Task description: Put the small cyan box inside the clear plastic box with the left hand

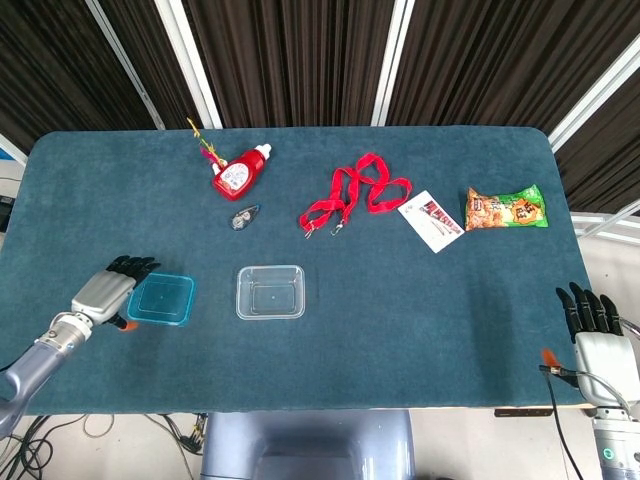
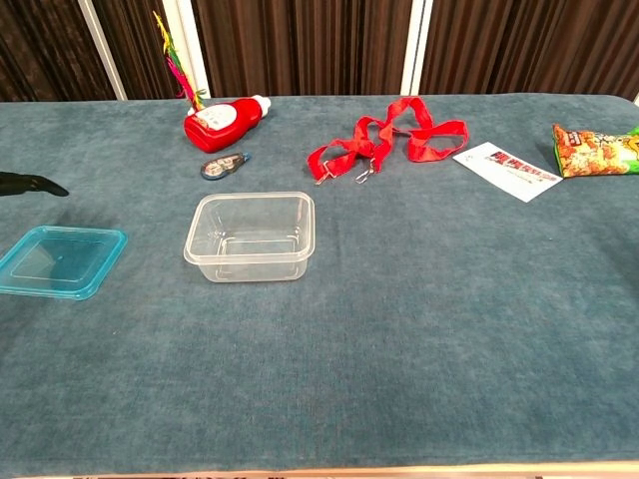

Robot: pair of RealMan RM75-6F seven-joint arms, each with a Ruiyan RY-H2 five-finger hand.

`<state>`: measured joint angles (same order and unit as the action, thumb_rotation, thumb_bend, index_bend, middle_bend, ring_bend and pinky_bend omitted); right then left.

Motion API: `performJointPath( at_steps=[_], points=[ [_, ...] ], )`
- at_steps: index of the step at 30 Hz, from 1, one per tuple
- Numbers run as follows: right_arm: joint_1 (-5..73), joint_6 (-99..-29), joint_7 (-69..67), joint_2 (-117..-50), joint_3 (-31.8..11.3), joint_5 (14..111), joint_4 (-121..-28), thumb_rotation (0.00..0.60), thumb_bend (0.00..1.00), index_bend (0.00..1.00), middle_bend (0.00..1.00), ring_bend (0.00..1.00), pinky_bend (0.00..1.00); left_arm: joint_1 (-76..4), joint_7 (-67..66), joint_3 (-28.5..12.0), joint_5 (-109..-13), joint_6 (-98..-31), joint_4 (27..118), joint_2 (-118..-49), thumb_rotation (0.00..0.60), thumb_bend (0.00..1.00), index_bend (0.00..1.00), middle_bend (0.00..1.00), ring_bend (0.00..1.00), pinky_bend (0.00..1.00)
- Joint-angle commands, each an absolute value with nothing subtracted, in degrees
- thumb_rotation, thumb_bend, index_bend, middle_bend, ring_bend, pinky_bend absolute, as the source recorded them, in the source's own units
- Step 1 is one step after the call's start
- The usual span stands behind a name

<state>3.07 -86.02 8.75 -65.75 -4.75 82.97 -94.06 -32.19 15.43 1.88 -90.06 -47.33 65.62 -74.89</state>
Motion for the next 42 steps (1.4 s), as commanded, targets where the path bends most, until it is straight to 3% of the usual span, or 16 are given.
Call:
performJointPath(
  at_steps=[1,21,42],
  points=[
    [3.06,-85.98,8.84,-65.68,-4.72,82.95,-94.14,0.600,0.31,0.04,0.04,0.04,0.00,-32.96,15.60,2.11,-90.04,-46.85,65.11,-75.68,0.600,0.05,0.00,0.00,0.00,0.00],
    [3.08,-85.71,8.60,-65.55,-4.77,82.73,-94.20,0.600,0.31,0.04,0.04,0.04,0.00,-34.84,9.63,1.97,-84.76,-42.58,66.32,-77.68,0.600,0.05,0.00,0.00,0.00,0.00],
    [3.11,-85.54,8.48,-65.48,-4.81,82.57,-94.25,0.600,0.31,0.04,0.04,0.04,0.00,-35.74,5.17,1.76,-81.93,-41.58,66.58,-79.33,0.600,0.05,0.00,0.13,0.00,0.00]
  ],
)
